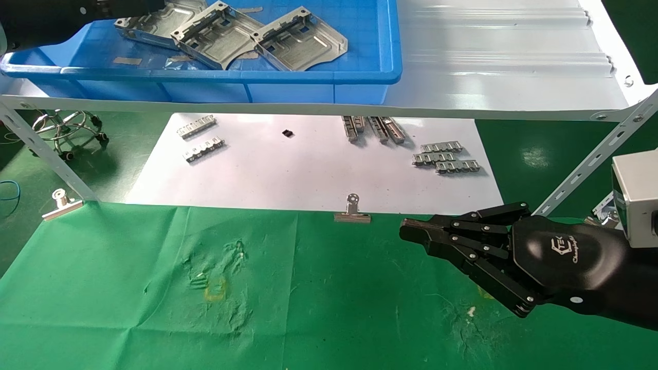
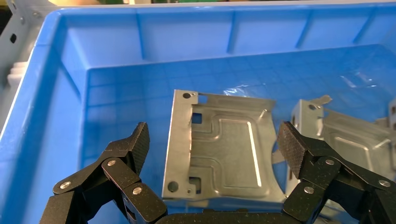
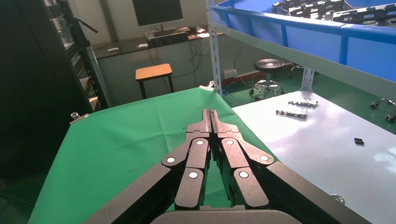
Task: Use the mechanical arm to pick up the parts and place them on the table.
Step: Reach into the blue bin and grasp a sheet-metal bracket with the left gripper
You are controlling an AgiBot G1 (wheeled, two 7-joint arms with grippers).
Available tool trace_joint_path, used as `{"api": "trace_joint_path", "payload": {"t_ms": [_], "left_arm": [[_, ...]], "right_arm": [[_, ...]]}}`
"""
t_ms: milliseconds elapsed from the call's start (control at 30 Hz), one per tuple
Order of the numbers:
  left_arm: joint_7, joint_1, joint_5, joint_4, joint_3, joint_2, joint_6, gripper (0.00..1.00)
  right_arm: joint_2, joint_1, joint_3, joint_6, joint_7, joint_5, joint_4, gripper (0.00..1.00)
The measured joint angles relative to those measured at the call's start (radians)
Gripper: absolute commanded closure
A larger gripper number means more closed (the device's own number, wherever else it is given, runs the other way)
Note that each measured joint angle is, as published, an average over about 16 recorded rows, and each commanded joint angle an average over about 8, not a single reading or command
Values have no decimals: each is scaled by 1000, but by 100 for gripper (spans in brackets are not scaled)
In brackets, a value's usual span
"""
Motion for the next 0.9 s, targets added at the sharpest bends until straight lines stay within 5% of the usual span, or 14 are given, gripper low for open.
{"api": "trace_joint_path", "payload": {"t_ms": [100, 900], "left_arm": [[26, -5, 1, 25, -1, 15, -22, 100], [164, -17, -12, 146, -15, 65, -99, 100]], "right_arm": [[0, 0, 0, 0, 0, 0, 0, 100], [0, 0, 0, 0, 0, 0, 0, 100]]}}
